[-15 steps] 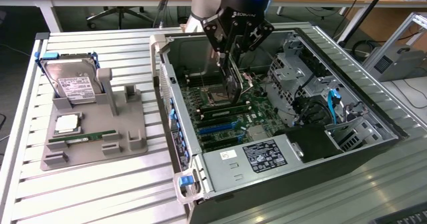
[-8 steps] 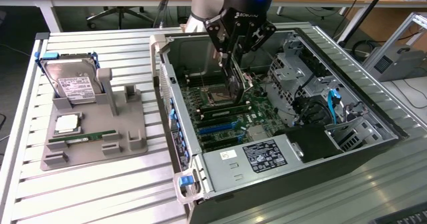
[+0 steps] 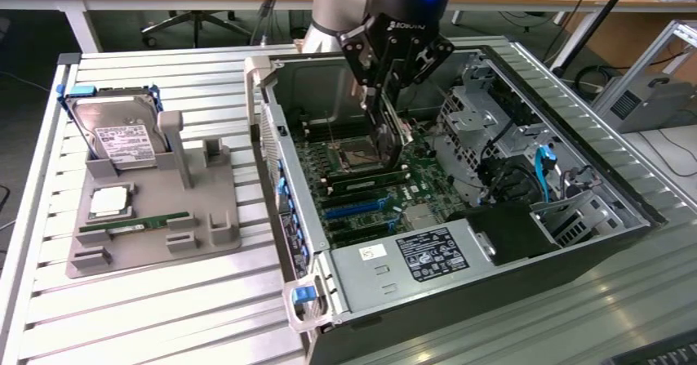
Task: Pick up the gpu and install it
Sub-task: 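Pick up the gpu and move the gpu toward the slot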
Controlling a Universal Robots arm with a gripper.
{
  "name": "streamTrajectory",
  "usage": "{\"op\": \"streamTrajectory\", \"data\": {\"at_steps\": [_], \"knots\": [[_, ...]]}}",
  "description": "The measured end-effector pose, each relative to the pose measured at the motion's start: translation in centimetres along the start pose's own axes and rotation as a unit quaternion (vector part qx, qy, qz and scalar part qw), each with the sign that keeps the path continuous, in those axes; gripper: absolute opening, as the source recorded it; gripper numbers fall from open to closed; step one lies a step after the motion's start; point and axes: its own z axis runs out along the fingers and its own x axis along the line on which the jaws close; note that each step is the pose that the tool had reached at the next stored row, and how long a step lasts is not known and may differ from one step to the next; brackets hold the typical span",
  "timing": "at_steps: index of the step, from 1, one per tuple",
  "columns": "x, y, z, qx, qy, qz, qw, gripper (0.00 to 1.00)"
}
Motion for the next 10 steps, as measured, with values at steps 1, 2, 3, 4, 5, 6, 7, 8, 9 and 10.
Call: {"op": "streamTrajectory", "data": {"at_steps": [1,2,3,4,5,6,7,8,9,10], "knots": [[-0.07,0.01,0.01,0.0001,0.0,0.0,1.0,0.27],[-0.13,0.01,0.03,0.0003,0.0,0.0,1.0,0.27],[-0.2,0.02,0.04,0.0004,0.0,0.0,1.0,0.27],[-0.26,0.02,0.05,0.0005,0.0,0.0,1.0,0.27],[-0.34,0.03,0.07,0.0006,-0.0001,0.0,1.0,0.27],[-0.4,0.03,0.09,0.0007,-0.0001,0.0,1.0,0.27],[-0.47,0.04,0.09,0.0009,-0.0001,0.0,1.0,0.27],[-0.53,0.04,0.11,0.001,-0.0001,0.0,1.0,0.27],[-0.65,0.05,0.13,0.0013,-0.0001,0.0,1.0,0.27],[-0.73,0.06,0.15,0.0015,-0.0001,0.0,1.0,0.27]]}}
